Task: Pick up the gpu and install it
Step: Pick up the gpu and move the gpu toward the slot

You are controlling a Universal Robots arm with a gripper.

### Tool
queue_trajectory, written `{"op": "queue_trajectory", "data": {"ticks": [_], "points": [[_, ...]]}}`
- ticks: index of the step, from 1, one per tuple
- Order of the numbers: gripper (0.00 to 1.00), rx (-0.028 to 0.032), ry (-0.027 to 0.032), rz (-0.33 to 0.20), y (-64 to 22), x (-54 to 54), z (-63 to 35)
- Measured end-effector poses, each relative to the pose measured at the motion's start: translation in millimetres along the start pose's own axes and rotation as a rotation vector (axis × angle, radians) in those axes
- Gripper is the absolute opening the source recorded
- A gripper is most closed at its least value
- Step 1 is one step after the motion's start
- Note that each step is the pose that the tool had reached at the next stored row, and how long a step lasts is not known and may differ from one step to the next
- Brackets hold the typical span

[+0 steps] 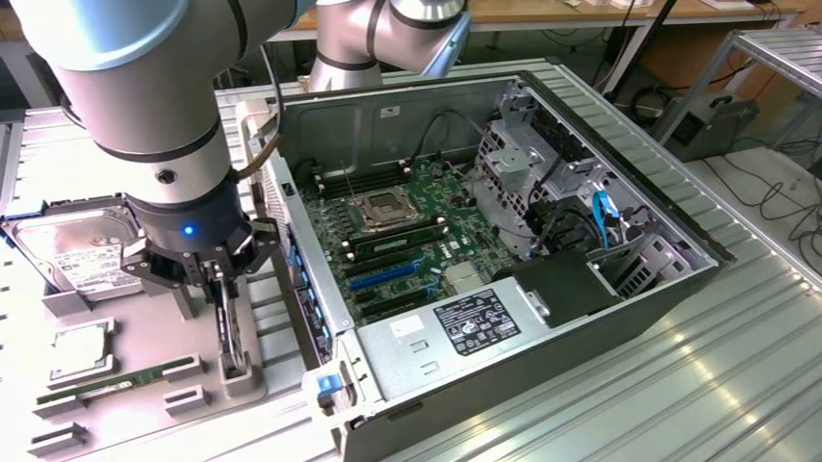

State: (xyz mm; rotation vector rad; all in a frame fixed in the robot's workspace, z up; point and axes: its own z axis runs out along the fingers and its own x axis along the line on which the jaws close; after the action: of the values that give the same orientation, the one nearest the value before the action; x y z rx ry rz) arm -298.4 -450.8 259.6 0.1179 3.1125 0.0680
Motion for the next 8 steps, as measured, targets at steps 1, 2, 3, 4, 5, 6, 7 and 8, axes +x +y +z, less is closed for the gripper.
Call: {"op": "queue_trajectory", "data": {"ticks": [1,2,3,4,5,6,7,8], "points": [[0.26,0.0000,0.0000,0.000,0.2,0.0,-1.3],[0.26,0.0000,0.0000,0.000,0.4,0.0,-2.1],[0.26,0.0000,0.0000,0.000,0.5,-0.1,-3.1],[0.26,0.0000,0.0000,0.000,0.6,-0.1,-4.2],[0.26,0.0000,0.0000,0.000,0.6,-0.1,-5.3],[0.26,0.0000,0.0000,0.000,0.7,-0.1,-5.9],[0.26,0.0000,0.0000,0.000,0.7,-0.1,-6.6],[0.26,0.0000,0.0000,0.000,0.9,-0.2,-8.1]]}}
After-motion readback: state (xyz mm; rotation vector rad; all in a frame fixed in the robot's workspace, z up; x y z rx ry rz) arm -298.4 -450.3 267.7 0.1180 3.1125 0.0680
